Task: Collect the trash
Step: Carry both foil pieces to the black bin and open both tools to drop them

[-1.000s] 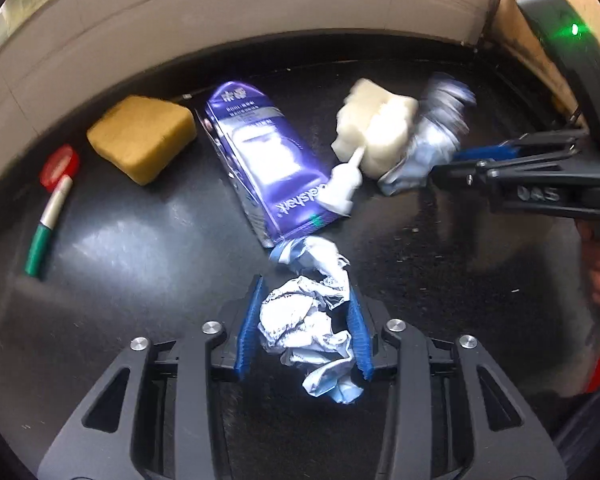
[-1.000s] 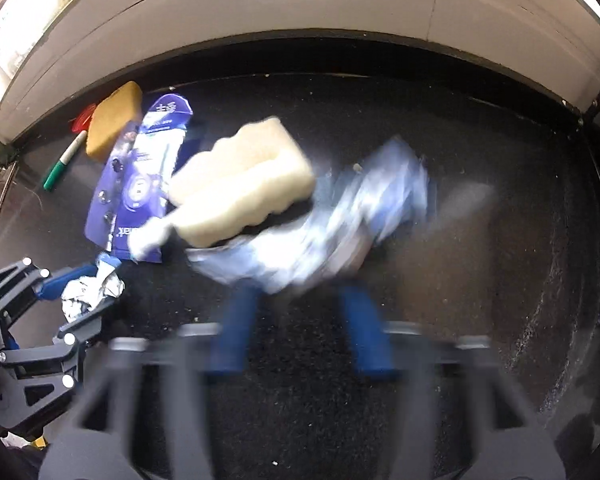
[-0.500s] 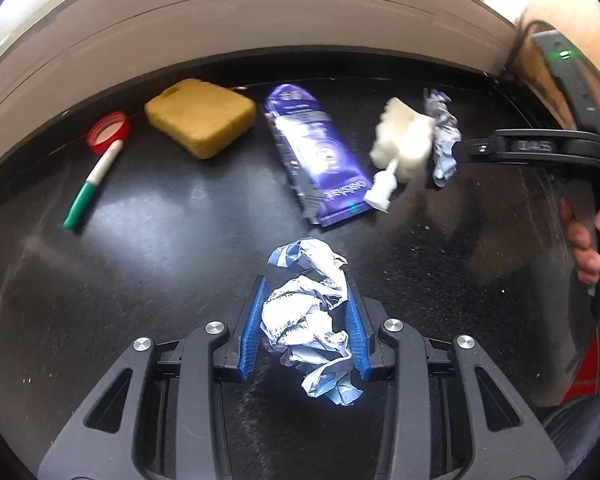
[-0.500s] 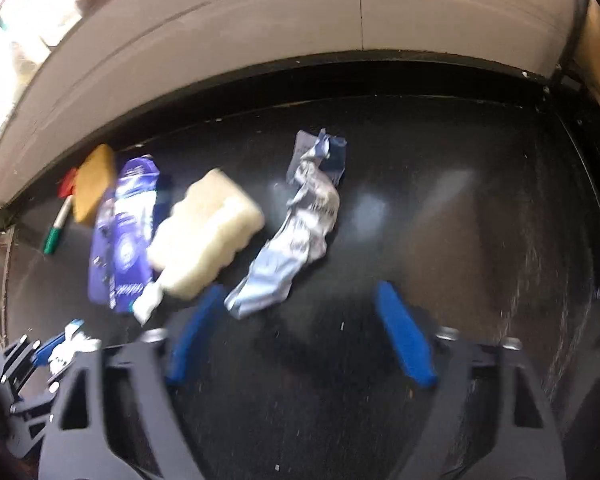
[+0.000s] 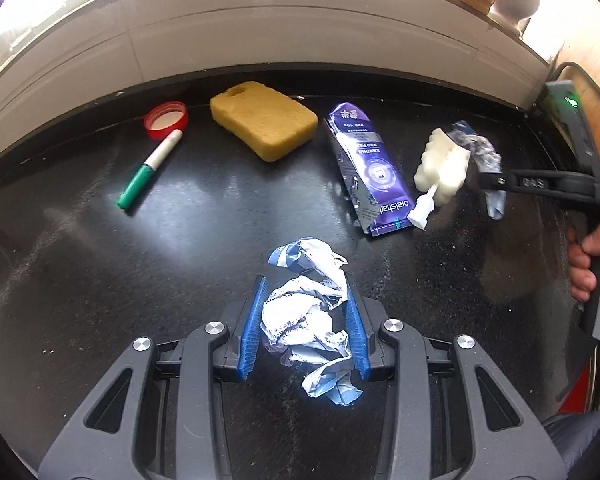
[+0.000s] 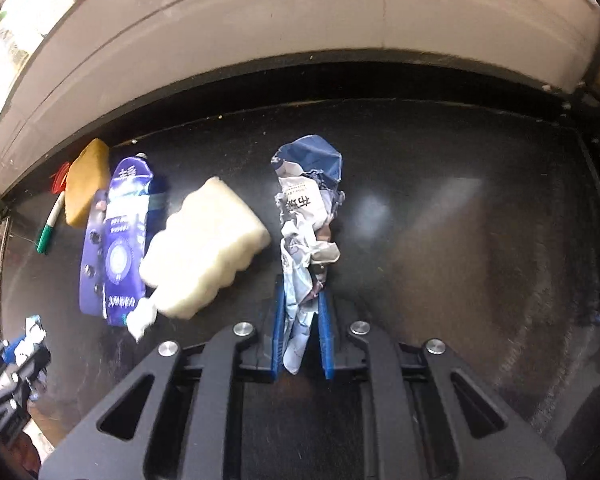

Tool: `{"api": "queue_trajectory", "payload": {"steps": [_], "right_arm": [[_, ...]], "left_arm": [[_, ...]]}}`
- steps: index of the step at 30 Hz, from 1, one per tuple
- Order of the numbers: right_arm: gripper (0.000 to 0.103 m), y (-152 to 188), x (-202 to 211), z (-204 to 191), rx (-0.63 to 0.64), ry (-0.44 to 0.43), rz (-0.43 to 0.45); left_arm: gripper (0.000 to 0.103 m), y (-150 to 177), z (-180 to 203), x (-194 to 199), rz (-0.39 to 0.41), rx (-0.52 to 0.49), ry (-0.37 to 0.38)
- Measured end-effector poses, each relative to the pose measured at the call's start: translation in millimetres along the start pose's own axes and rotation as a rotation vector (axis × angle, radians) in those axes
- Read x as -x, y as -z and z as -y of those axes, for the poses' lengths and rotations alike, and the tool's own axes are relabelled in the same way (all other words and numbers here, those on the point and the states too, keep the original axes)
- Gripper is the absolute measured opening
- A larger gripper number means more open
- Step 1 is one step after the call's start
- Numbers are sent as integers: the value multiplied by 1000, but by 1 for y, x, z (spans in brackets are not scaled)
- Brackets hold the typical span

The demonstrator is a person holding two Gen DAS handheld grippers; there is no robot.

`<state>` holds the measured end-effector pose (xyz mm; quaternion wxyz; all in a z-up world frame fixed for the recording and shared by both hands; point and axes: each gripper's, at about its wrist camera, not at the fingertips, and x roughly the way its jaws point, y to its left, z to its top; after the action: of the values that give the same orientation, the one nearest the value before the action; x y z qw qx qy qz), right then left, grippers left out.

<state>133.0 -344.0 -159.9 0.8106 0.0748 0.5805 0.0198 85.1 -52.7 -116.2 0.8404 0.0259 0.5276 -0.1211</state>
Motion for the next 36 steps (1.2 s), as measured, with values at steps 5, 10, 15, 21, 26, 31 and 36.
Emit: {"api": "queue_trajectory", "payload": {"steps": [5, 10, 15, 21, 26, 31, 36], "right_arm": [[15, 17, 32, -5, 26, -9, 37], [15, 40, 60, -19, 71, -22, 75], [15, 41, 84, -49, 153, -79, 106], [15, 42, 103, -149, 368, -211, 104], [15, 68, 111, -269, 623, -369, 49], [15, 127, 113, -382, 888, -513, -44], [15, 206, 109, -476, 1132, -611, -161]], "left_arm": [[37, 6, -2, 12, 7, 12, -11], [37, 11, -3, 22, 13, 26, -31], [37, 17, -17, 45, 38, 72, -79], [37, 41, -59, 84, 73, 207, -170], [37, 94, -114, 126, 106, 361, -279], [37, 176, -177, 163, 92, 575, -417], [37, 270, -227, 187, 47, 815, -514]]}}
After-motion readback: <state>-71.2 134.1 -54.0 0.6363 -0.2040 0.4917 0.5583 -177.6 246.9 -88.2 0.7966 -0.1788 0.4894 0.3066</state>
